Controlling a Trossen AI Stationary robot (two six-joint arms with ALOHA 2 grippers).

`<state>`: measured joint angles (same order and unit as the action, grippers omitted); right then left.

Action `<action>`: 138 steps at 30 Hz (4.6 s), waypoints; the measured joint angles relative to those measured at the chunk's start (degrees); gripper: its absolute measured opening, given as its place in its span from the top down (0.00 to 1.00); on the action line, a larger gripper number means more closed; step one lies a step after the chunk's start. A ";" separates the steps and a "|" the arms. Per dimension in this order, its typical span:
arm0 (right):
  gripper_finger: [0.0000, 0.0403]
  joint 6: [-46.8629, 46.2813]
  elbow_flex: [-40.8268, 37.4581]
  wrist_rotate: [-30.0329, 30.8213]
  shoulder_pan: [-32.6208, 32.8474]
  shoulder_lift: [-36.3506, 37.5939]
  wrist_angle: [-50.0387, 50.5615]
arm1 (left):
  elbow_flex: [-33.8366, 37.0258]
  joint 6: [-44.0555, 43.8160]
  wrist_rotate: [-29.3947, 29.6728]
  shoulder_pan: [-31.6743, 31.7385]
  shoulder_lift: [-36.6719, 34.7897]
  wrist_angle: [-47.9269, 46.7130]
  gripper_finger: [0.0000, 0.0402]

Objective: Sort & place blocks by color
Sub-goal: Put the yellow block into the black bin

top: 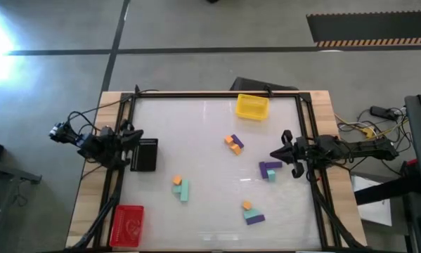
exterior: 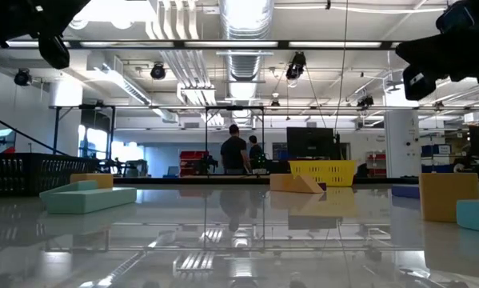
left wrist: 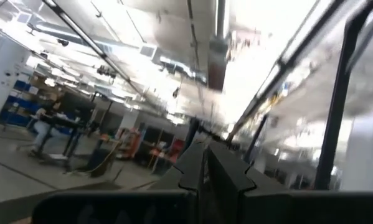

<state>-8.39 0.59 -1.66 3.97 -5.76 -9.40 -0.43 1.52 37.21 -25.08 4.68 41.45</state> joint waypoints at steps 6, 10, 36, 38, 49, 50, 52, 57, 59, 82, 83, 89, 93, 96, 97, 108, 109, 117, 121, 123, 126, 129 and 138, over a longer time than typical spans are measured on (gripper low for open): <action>0.98 12.87 0.01 3.31 0.00 -0.04 -8.02 | -2.30 -1.18 0.02 0.00 2.28 0.35 0.98; 0.98 17.04 0.00 3.31 0.00 -0.04 -14.33 | -4.65 -1.26 0.12 -0.02 5.76 0.07 0.98; 0.98 11.85 1.78 3.23 0.00 0.07 -19.59 | -34.55 -20.96 18.58 -0.11 43.28 -18.14 0.99; 0.98 11.51 2.02 3.23 0.00 0.07 -19.66 | -37.64 -24.84 17.92 -0.11 46.86 -23.20 0.99; 0.98 11.88 2.27 3.25 0.00 0.04 -19.64 | -57.24 -56.50 12.11 -0.11 63.90 -57.75 0.99; 0.98 11.92 2.27 3.25 0.00 0.04 -19.64 | -59.03 -60.14 10.17 -0.11 65.34 -62.11 1.00; 0.98 11.88 2.35 3.25 0.00 0.04 -19.62 | -62.49 -67.16 5.47 -0.11 68.49 -70.35 1.00; 0.98 11.88 2.71 3.27 0.00 0.04 -19.61 | -69.42 -81.35 -10.07 -0.11 76.79 -87.41 1.00; 0.98 11.98 3.01 3.27 0.00 0.04 -19.66 | -71.08 -84.99 -16.40 -0.04 80.66 -93.92 1.00; 0.98 8.79 3.97 3.27 0.00 0.04 -19.53 | -73.61 -78.58 -35.69 5.02 87.94 -102.97 0.94; 0.98 8.79 3.95 3.27 0.00 0.04 -19.51 | -73.58 -77.79 -35.85 5.52 87.94 -102.58 0.91; 0.98 8.79 3.95 3.27 0.00 0.04 -19.51 | -73.15 -73.70 -34.98 8.03 87.94 -99.08 0.68; 0.98 8.79 3.95 3.27 0.02 0.04 -19.51 | -72.52 -73.13 -33.49 8.81 88.22 -98.55 0.53; 0.98 8.79 3.93 3.26 0.00 0.04 -19.49 | -71.21 -74.79 -33.48 8.96 88.97 -98.66 0.45; 0.98 8.79 3.93 3.27 0.00 0.04 -19.49 | -70.79 -74.94 -33.47 8.96 89.30 -98.70 0.43; 0.98 8.99 3.90 3.27 0.00 0.04 -19.47 | -69.93 -71.60 -33.37 8.79 95.41 -99.01 0.39; 0.98 8.99 3.90 3.31 0.00 0.02 -19.51 | -69.93 -71.24 -33.39 8.79 95.81 -99.02 0.39; 0.98 8.99 3.90 3.29 0.02 0.00 -19.44 | -69.89 -69.55 -32.90 8.76 97.75 -99.47 0.39; 0.98 8.99 3.90 3.30 0.01 -0.02 -19.40 | -69.13 -69.55 -32.14 8.62 97.84 -99.46 0.39; 0.98 8.99 3.90 3.29 0.01 -0.02 -19.40 | -68.48 -69.55 -32.11 8.61 97.81 -99.34 0.39; 0.98 8.97 3.90 3.29 0.00 -0.02 -19.40 | -67.30 -69.70 -32.11 8.48 97.78 -99.40 0.39; 0.98 8.99 3.90 3.29 0.02 -0.02 -19.40 | -66.31 -69.73 -32.10 8.39 97.73 -99.36 0.39; 0.98 8.99 3.90 3.29 0.02 -0.02 -19.40 | -65.89 -69.66 -32.07 8.39 97.73 -98.90 0.41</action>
<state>0.60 4.49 1.63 3.99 -5.78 -28.80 -66.32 -68.14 5.15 -16.69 102.41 -57.45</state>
